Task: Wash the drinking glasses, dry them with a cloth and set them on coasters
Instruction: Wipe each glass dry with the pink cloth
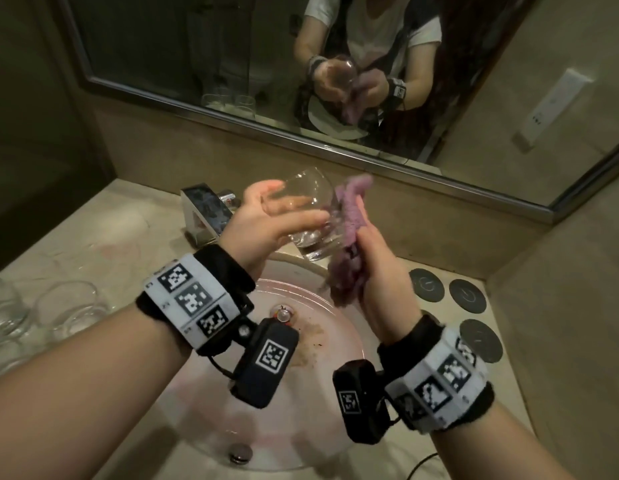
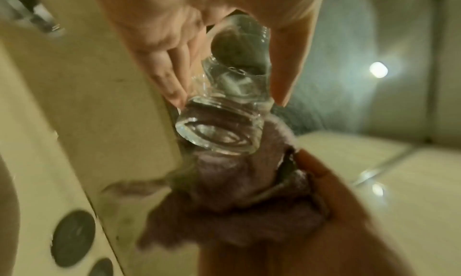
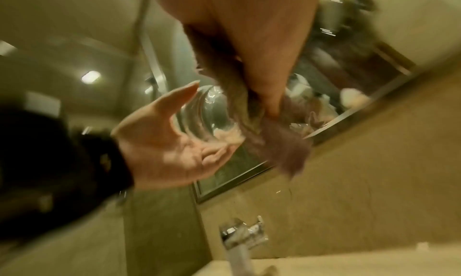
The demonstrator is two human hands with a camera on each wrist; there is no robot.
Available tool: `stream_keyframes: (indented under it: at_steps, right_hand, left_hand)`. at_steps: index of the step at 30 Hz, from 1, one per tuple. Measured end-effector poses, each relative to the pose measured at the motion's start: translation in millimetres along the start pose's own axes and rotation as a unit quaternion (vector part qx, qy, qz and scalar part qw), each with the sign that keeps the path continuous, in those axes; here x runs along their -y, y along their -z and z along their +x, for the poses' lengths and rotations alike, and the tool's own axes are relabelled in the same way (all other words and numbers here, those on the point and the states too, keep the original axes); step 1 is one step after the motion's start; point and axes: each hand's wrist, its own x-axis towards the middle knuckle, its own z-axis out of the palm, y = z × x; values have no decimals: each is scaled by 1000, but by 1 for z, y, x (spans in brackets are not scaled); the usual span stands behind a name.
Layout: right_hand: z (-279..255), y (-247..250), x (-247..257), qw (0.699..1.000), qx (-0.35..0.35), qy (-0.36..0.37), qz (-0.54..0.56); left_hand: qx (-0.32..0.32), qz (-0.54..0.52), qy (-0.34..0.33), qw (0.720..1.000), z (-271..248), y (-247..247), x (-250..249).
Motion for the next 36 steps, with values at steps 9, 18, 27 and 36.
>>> stream_keyframes:
  at_steps: [9, 18, 27, 36]
  right_hand:
    - [21, -10, 17, 978, 39, 178, -101]
    - [21, -11, 16, 966, -23, 1, 259]
    - [18, -31, 16, 992, -16, -13, 126]
    - [20, -13, 38, 962, -39, 7, 269]
  left_hand:
    - [92, -106, 71, 988, -5, 8, 4]
    - [28, 111, -32, 993, -11, 4, 0]
    - [131, -2, -20, 991, -3, 7, -4]
    - [138, 144, 0, 980, -5, 16, -5]
